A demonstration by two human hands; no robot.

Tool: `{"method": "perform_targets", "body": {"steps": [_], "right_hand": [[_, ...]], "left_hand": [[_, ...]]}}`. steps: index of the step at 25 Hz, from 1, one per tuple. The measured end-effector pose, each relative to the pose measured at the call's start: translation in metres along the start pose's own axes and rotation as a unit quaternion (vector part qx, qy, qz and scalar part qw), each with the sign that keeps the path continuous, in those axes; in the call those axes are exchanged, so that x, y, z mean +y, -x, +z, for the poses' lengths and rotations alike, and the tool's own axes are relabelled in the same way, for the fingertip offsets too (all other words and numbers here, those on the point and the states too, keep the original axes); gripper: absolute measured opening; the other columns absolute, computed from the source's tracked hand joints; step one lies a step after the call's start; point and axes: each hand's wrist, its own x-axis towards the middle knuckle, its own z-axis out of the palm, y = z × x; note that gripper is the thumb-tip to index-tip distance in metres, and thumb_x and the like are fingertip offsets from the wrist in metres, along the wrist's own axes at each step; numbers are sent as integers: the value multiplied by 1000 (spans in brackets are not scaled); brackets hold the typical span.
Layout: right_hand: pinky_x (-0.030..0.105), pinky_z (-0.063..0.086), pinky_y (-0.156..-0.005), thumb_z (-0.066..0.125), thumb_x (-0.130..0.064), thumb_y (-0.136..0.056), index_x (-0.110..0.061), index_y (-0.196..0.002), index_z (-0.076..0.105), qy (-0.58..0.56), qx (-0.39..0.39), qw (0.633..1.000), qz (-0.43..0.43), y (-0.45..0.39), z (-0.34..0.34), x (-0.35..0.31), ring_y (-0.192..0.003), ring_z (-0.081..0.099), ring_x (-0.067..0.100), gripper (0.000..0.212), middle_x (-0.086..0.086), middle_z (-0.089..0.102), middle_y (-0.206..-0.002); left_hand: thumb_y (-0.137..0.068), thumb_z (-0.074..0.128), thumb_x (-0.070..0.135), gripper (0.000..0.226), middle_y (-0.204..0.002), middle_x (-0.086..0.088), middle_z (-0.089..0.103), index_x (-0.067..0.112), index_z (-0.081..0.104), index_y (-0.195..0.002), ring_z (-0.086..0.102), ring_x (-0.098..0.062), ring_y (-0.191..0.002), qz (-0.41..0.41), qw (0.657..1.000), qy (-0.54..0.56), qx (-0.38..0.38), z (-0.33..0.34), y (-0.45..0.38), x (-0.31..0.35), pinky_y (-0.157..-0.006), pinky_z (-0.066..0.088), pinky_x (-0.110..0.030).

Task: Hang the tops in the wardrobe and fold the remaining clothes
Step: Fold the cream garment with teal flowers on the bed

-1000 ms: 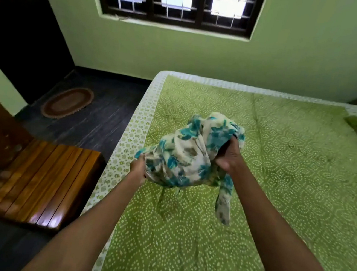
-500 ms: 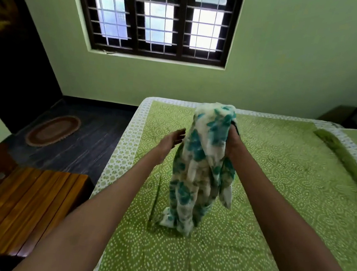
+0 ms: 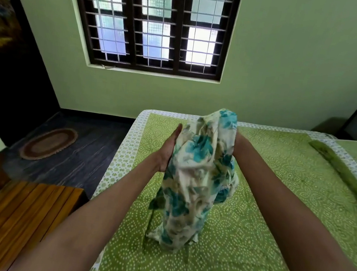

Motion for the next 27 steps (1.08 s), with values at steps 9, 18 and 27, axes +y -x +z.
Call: {"method": "perform_targets", "body": {"steps": [9, 18, 27], "right_hand": [[37, 54, -77, 82, -22, -33, -10, -80, 59, -324, -99, 939, 48, -16, -44, 9, -82, 60, 28, 54, 8, 61, -87], [39, 58, -67, 93, -12, -27, -3, -89, 72, -229, -110, 967, 4, 2, -81, -28, -80, 70, 28, 66, 16, 72, -91], [17, 52, -56, 94, -11, -22, -6, -68, 71, -194, -44, 980, 4, -1, -126, -64, -47, 60, 7, 52, 0, 65, -53]], "left_hand": [[-92, 47, 38, 39, -88, -10, 73, 7, 71, -96, 69, -22, -79, 59, 994, 10, 87, -48, 2, 57, -80, 53, -32], [-91, 58, 23, 23, -70, -8, 72, 6, 69, -80, 69, -17, -61, 29, 978, -98, 183, -75, -5, 106, -63, 58, -27], [-88, 58, 19, 26, -75, -9, 73, 7, 73, -72, 70, -18, -67, 109, 977, 40, 180, -97, -2, 128, -80, 55, -30]]}}
